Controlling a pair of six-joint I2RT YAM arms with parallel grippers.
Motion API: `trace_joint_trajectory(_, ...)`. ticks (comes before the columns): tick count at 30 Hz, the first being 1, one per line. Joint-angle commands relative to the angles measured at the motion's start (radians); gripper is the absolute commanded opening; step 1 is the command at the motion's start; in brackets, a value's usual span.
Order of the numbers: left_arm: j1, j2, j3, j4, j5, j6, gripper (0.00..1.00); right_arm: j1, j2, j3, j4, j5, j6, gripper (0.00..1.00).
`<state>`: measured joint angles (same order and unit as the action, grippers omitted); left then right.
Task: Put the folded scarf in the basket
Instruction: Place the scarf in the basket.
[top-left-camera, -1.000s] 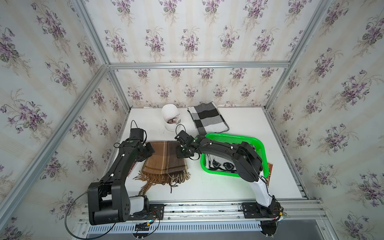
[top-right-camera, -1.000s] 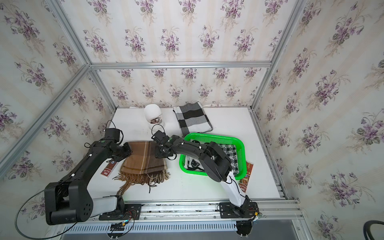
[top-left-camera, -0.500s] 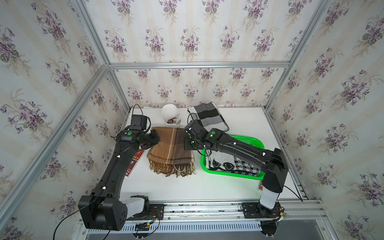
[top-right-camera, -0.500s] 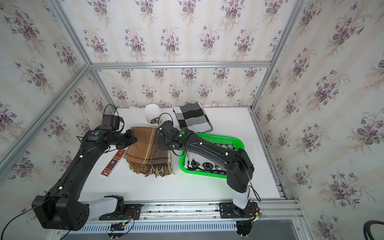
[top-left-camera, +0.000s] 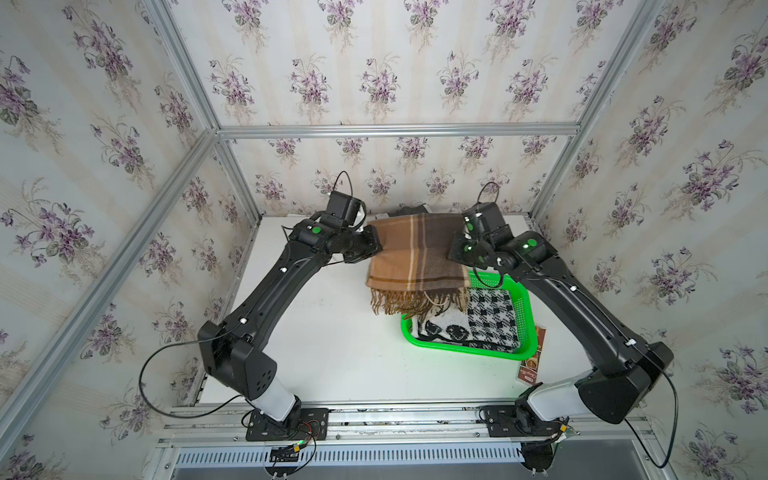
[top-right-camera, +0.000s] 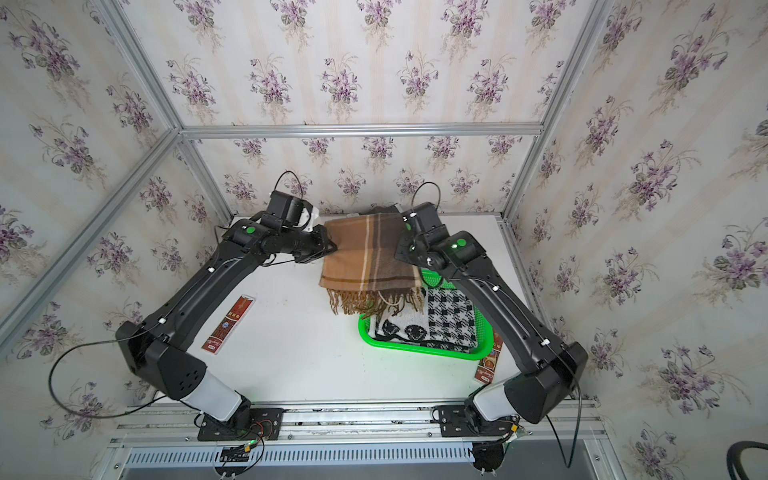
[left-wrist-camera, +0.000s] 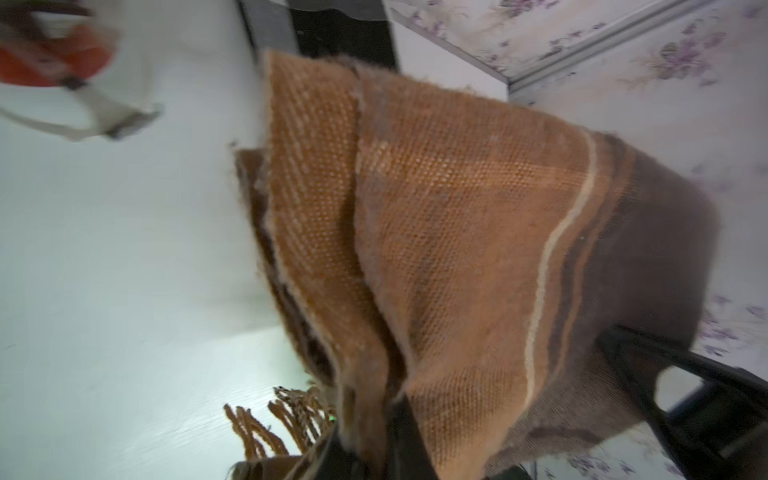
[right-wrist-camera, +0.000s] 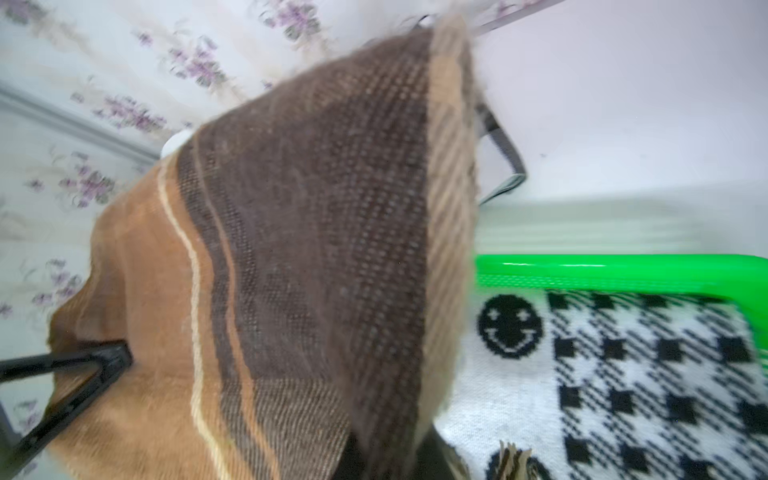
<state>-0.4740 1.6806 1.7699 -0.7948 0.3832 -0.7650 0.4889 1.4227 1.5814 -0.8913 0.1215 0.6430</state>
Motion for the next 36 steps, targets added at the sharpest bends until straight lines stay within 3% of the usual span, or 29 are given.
trace_joint_trajectory(1, -0.036, 0.107, 0.123, 0.031, 0.008, -0.03, 0.0, -0.125, -0.036, -0.018, -0.055, 0.049, -0.07, 0.0)
trace_joint_trajectory(7, -0.125, 0.325, 0.405, -0.001, 0.035, -0.037, 0.0, -0.291, -0.064, -0.089, -0.026, 0.065, -0.112, 0.0)
trace_joint_trajectory(9, -0.141, 0.356, 0.435, -0.006, 0.043, -0.04, 0.0, -0.322, -0.074, -0.122, -0.014, 0.062, -0.114, 0.0)
trace_joint_trajectory(13, -0.178, 0.342, 0.342, 0.029, 0.053, -0.042, 0.0, -0.325, -0.12, -0.215, 0.0, 0.069, -0.093, 0.0)
trace_joint_trajectory(18, -0.209, 0.248, 0.069, 0.136, 0.056, -0.064, 0.0, -0.325, -0.195, -0.377, 0.016, 0.07, -0.077, 0.0)
trace_joint_trajectory(22, -0.22, 0.212, -0.063, 0.179, 0.048, -0.073, 0.0, -0.326, -0.233, -0.487, 0.033, 0.058, -0.069, 0.0)
trace_joint_trajectory(28, -0.239, 0.222, -0.104, 0.154, 0.03, -0.054, 0.0, -0.326, -0.24, -0.583, 0.072, 0.044, -0.053, 0.0)
trace_joint_trajectory(36, -0.273, 0.191, -0.101, 0.095, -0.02, -0.05, 0.0, -0.325, -0.253, -0.551, 0.023, 0.07, -0.062, 0.0)
